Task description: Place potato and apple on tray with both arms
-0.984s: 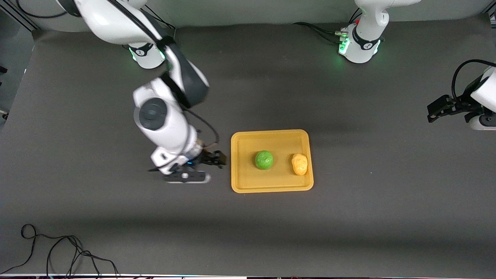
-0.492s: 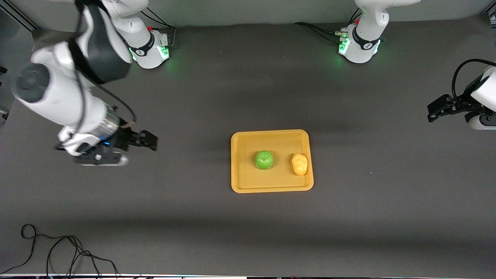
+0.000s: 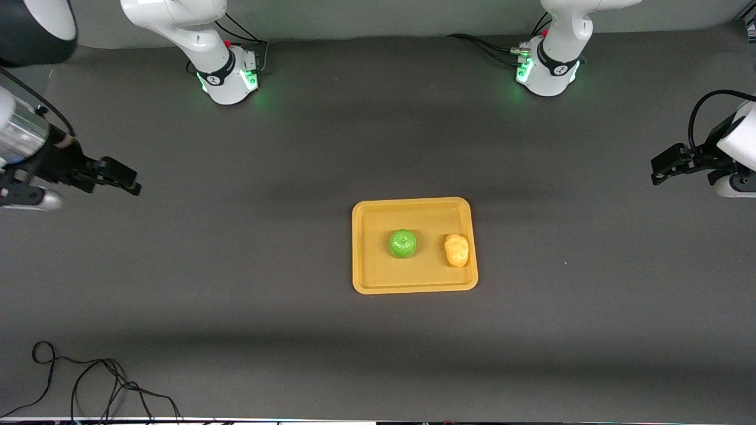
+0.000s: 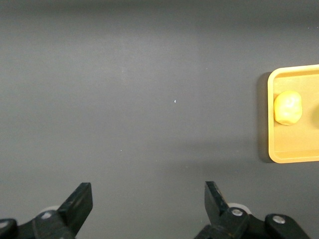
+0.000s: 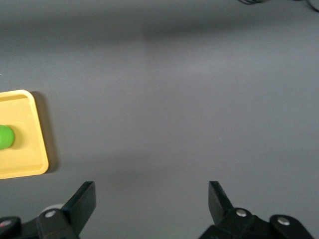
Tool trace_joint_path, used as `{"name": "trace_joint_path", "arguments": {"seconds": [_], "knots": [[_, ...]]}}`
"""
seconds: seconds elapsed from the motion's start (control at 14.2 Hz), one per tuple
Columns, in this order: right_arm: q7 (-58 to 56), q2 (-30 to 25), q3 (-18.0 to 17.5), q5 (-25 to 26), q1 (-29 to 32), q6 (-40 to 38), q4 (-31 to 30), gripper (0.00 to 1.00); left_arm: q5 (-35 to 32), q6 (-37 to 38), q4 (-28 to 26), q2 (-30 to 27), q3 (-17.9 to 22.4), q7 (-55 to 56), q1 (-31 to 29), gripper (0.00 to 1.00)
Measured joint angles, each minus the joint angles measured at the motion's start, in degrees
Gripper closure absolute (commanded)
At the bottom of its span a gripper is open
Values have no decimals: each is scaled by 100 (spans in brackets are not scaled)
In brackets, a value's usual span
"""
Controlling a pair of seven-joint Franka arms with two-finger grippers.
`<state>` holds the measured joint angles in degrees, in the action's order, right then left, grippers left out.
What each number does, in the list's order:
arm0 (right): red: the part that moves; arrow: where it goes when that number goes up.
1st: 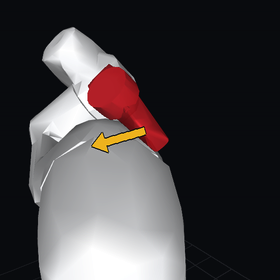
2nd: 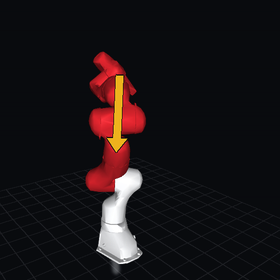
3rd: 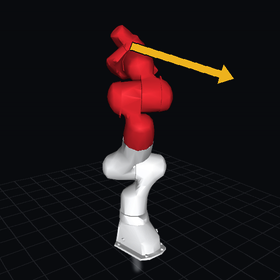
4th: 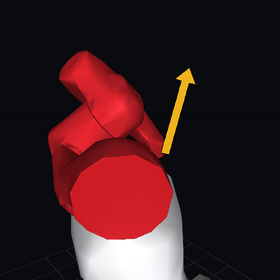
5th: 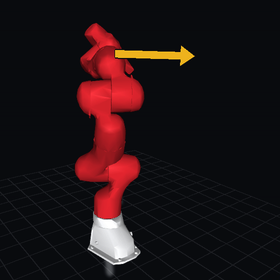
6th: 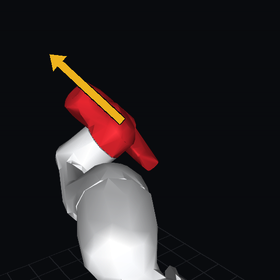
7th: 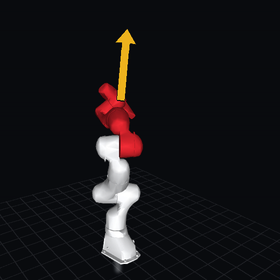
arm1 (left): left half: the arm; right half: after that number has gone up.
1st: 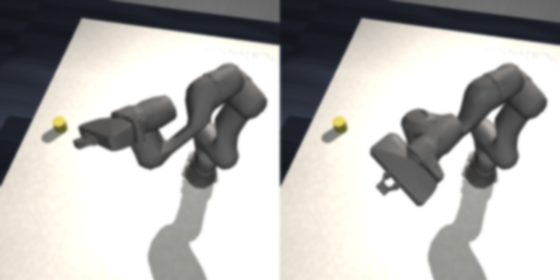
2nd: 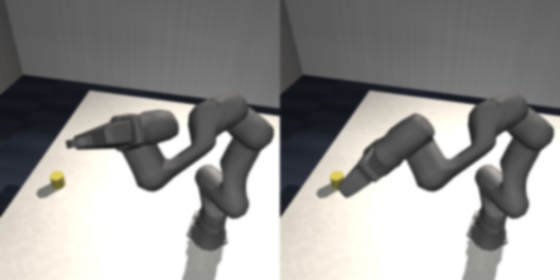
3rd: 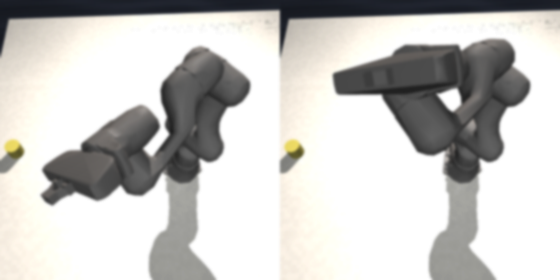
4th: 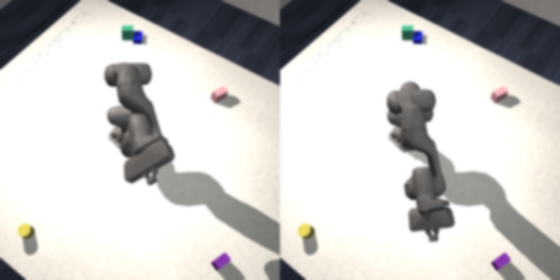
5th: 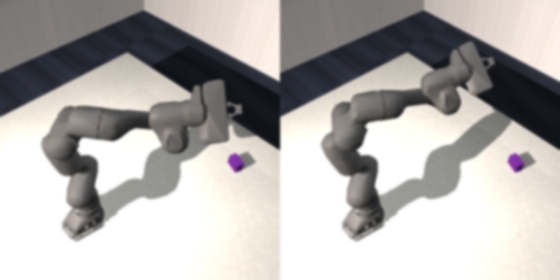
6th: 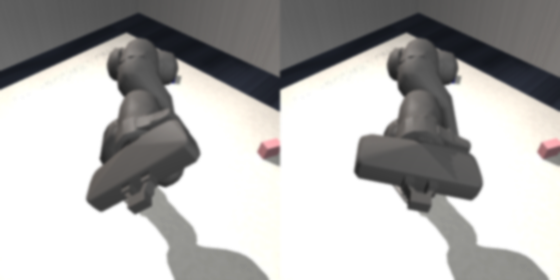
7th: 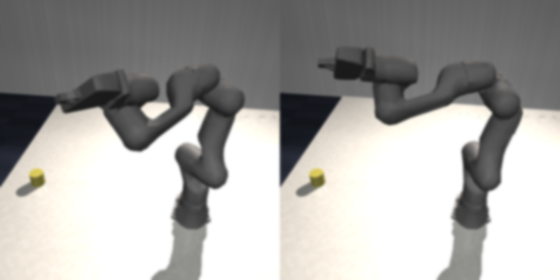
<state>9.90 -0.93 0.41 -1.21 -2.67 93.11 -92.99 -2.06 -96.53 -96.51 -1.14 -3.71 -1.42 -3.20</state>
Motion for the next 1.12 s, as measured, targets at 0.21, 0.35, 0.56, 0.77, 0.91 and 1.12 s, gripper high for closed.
{"name": "trace_joint_path", "arguments": {"seconds": [0.21,0.35,0.56,0.77,0.91,1.12], "knots": [[-372,-260,-272,23,429,-389,-11,0,0,50,-1,0,5,0,-1,0],[-513,-346,-321,29,516,-497,-32,0,0,93,-1,-2,6,0,-1,0],[-841,-347,-319,36,527,-525,-100,0,0,134,-1,-11,6,0,-1,0],[-853,-346,-322,37,527,-525,-148,0,0,136,-1,-18,6,0,-1,0],[-788,-358,-332,37,526,-525,-148,0,0,142,-1,-18,6,0,-1,0],[-773,-407,-350,37,526,-525,-147,0,0,188,-1,-18,8,0,-1,0]]}}
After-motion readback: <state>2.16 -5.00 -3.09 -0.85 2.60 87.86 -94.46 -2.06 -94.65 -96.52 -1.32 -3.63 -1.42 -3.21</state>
